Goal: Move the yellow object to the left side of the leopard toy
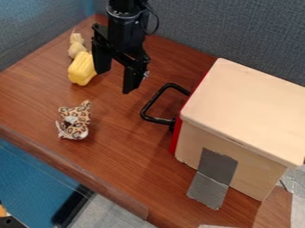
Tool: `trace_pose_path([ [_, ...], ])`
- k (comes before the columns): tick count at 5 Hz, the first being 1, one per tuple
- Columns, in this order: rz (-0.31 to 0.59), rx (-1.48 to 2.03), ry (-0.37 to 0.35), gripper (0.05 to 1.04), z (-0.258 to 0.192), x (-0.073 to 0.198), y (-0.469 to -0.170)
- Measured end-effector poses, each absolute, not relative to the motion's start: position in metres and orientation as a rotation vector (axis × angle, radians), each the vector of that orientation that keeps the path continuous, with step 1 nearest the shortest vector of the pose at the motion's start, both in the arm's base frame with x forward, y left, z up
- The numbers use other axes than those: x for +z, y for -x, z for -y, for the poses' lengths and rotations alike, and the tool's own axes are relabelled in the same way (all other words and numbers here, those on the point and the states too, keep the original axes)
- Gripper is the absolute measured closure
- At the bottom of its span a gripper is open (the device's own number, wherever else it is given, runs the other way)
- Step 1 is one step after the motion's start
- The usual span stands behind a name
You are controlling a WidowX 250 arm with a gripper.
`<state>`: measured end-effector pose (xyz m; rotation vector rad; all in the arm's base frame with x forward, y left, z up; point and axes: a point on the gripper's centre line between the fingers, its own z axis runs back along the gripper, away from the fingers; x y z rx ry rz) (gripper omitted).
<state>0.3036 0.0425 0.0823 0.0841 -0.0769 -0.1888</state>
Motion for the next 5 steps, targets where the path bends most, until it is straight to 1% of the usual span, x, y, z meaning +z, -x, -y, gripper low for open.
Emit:
trace_pose_path([
  [1, 0.047, -0.191, -0.078, 0.083, -0.042, 0.074, -0.302],
  [2, 0.049, -0.118, -0.091, 0.083, -0.076, 0.072, -0.317],
  [3, 0.037, -0.024, -0.102, 0.083, -0.114, 0.063, -0.326],
  [5, 0.026, 0.053, -0.175, 0.083, -0.155, 0.050, -0.340],
])
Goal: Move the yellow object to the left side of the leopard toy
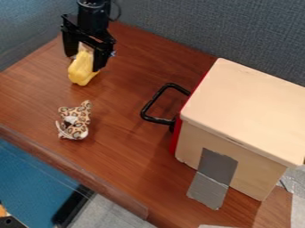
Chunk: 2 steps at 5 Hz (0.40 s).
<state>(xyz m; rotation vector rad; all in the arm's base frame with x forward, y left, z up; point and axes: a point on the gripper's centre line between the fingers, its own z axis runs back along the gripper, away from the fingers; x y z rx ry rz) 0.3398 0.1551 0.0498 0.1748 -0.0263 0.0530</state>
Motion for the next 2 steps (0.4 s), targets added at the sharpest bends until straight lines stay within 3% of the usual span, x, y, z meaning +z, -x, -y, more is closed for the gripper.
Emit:
trace_pose_path([
  [2, 0.006, 0.144, -0.170, 0.083, -0.175, 0.022, -0.343],
])
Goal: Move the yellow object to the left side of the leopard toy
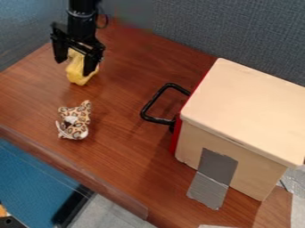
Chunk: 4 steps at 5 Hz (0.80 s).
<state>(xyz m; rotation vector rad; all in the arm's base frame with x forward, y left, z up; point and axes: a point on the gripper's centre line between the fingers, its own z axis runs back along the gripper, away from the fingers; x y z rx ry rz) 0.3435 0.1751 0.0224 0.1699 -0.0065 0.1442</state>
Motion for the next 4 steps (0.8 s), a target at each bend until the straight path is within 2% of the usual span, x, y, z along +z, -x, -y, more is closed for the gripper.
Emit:
trace_pose_path([
  [1, -0.011, 0.150, -0.149, 0.138, -0.173, 0.011, -0.345],
  [2, 0.002, 0.152, -0.150, 0.317, -0.170, 0.011, -0.346],
  [3, 0.042, 0.129, -0.167, 0.318, -0.164, 0.029, -0.341],
  [4, 0.069, 0.102, -0.162, 0.318, -0.155, 0.044, -0.323],
])
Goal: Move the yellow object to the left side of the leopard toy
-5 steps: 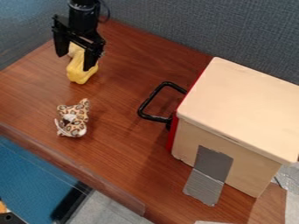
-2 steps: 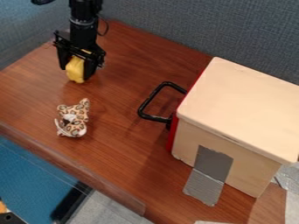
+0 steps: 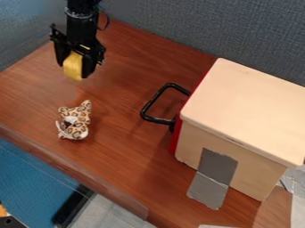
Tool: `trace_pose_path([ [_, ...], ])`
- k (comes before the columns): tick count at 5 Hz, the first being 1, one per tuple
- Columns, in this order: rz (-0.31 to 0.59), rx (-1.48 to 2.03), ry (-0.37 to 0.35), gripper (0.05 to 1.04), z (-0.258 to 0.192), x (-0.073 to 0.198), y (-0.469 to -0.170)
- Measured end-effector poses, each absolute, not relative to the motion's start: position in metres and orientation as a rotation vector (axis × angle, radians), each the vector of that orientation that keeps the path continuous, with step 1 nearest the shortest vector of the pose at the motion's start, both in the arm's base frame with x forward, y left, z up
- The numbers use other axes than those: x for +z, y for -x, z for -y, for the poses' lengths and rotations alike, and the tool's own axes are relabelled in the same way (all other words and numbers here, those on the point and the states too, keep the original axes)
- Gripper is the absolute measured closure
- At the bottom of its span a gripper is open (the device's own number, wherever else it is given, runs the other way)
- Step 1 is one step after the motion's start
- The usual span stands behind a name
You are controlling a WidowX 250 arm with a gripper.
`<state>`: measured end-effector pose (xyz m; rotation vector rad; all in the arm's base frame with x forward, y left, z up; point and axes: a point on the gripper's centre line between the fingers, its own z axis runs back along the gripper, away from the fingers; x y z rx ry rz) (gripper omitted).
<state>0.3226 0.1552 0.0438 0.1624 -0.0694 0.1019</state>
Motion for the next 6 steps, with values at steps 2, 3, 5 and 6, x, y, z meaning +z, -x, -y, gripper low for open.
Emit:
trace_pose_path([
  [2, 0.016, 0.120, -0.111, 0.318, -0.160, 0.024, -0.269],
  [3, -0.007, 0.118, -0.123, 0.318, -0.158, 0.012, -0.256],
  [5, -0.014, 0.098, -0.117, 0.075, -0.155, 0.009, -0.253],
  [6, 0.069, 0.095, -0.126, 0.079, -0.154, 0.039, -0.259],
])
